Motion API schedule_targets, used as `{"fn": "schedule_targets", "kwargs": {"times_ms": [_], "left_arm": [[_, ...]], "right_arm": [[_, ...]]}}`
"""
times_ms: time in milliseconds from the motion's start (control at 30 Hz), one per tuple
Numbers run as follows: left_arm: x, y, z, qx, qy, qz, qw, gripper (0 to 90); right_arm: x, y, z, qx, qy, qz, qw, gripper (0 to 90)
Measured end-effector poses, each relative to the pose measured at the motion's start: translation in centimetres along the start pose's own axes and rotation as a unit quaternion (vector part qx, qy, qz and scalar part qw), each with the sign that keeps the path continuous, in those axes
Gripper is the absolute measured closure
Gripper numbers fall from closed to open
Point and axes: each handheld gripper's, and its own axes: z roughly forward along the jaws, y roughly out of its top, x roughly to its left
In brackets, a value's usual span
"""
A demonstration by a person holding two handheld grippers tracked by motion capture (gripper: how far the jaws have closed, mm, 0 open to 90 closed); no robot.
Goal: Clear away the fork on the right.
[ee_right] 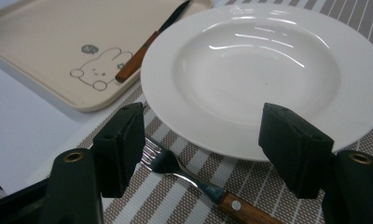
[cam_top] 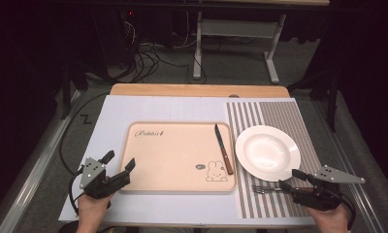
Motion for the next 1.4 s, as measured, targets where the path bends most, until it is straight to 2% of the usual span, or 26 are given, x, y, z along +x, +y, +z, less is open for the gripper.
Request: {"fn": "schedule_targets", "kwargs": {"times_ms": [100,133,300,333,500,533,633,800,967,1000,1033,1067,1100,1333,1400], "left_arm": [[0.0,0.0,0.0,0.001,0.000,0.000,1.0000,22.7],[0.0,0.0,0.0,0.002,0.000,0.000,1.0000,22.7],[-0.1,0.0,0.1,0.003,-0.003,0.004,1.0000,23.2],[-0.1,0.0,0.1,0.002,-0.003,0.004,1.0000,23.2],[-0.1,0.0,0.1,0.002,-0.003,0.003,1.0000,23.2],[-0.1,0.0,0.1,0.002,-0.003,0.003,1.0000,23.2],[-0.1,0.0,0.1,0.002,-0.003,0.003,1.0000,23.2],[-0.2,0.0,0.1,0.002,-0.003,0.006,1.0000,23.4],[-0.2,-0.1,0.1,0.002,-0.002,0.006,1.0000,23.4],[-0.2,-0.1,0.1,0.002,-0.002,0.006,1.0000,23.4],[-0.2,-0.1,0.1,0.002,-0.002,0.006,1.0000,23.4],[-0.2,-0.1,0.1,0.002,-0.002,0.006,1.0000,23.4],[-0.2,0.0,0.1,0.001,-0.003,0.006,1.0000,23.4],[-0.2,0.0,0.1,0.000,-0.005,0.005,1.0000,23.4],[-0.2,0.0,0.1,0.001,-0.005,0.005,1.0000,23.4]], "right_arm": [[-0.2,0.4,0.0,0.026,-0.003,-0.003,0.9997,34.4],[-0.2,0.6,-0.1,0.036,-0.015,-0.010,0.9992,33.9],[-0.2,1.0,-0.1,0.058,-0.013,-0.011,0.9982,34.9],[-0.2,1.1,-0.1,0.070,-0.012,-0.010,0.9975,36.1],[-0.3,1.2,-0.1,0.094,-0.009,-0.011,0.9955,39.3],[-0.3,1.2,-0.1,0.099,-0.017,-0.019,0.9947,40.3],[-0.4,1.2,-0.1,0.105,-0.024,-0.021,0.9940,41.7],[-0.6,1.4,-0.1,0.140,-0.047,-0.032,0.9885,44.0],[-0.8,1.5,-0.1,0.160,-0.043,-0.033,0.9856,45.7],[-1.0,1.3,0.1,0.178,-0.041,-0.033,0.9826,46.1],[-1.0,1.3,0.1,0.178,-0.041,-0.033,0.9826,46.1],[-1.1,1.1,0.4,0.199,-0.043,-0.034,0.9786,46.6],[-1.2,1.1,0.5,0.206,-0.040,-0.035,0.9770,46.8],[-1.5,0.9,0.9,0.224,-0.042,-0.045,0.9726,48.1],[-1.6,0.8,1.1,0.234,-0.040,-0.049,0.9701,48.8]]}}
